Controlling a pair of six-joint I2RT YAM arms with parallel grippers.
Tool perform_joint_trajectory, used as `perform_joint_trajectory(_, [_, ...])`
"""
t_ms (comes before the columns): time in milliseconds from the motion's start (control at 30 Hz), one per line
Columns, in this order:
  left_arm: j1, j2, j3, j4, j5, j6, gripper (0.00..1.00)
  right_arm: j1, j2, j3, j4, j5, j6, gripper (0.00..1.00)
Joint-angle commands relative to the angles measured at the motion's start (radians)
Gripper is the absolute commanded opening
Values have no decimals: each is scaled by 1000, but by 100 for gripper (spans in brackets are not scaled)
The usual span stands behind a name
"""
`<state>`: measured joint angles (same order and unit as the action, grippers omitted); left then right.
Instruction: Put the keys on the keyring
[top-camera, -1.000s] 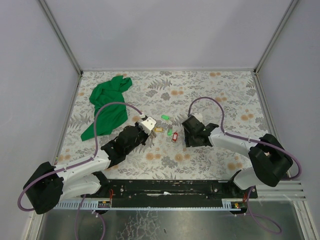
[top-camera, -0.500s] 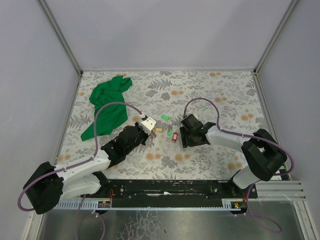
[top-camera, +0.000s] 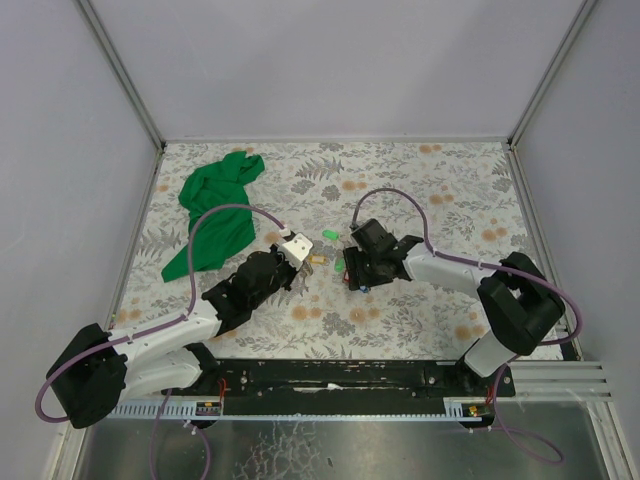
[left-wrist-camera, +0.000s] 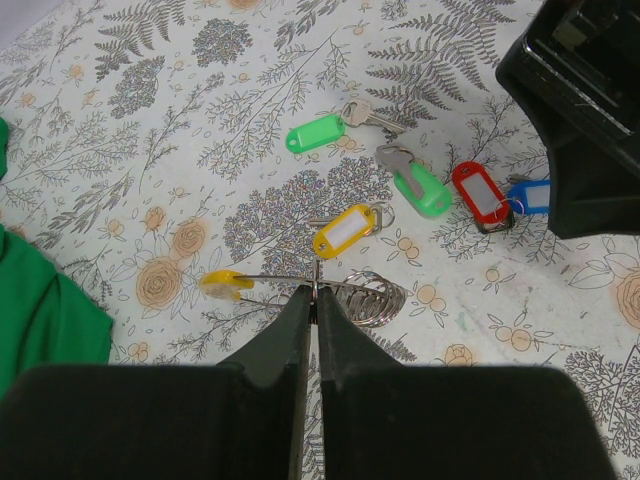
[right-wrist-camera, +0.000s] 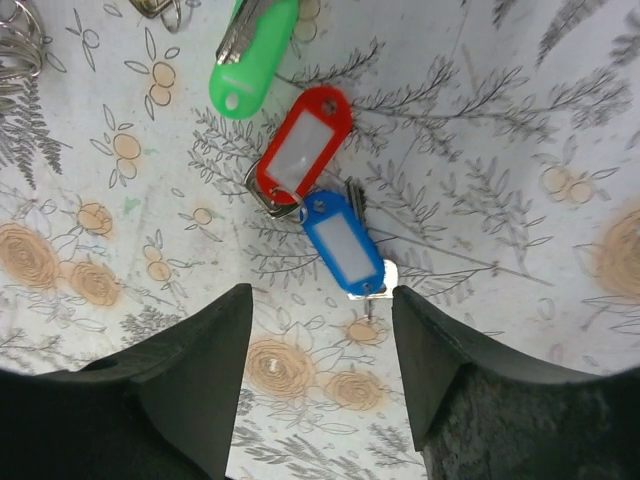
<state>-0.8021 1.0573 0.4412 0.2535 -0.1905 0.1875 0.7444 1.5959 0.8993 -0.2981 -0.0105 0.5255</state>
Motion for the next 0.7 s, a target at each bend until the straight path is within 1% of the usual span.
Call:
perform_joint_trajectory(0, [5, -9, 25, 47, 1, -11, 0, 8, -21, 74, -95, 88, -137, 66])
perform_joint_trajectory(100, [6, -8, 24, 45, 0, -11, 0, 14, 23, 114, -140, 98, -197, 69])
perform_joint_trajectory(400, [5, -7, 23, 47, -1, -10, 0, 40, 161, 190, -174, 112, -249, 68])
perform_joint_trajectory(667, [5, -10, 22, 47, -5, -10, 0, 40, 228, 216, -202, 222, -210, 66])
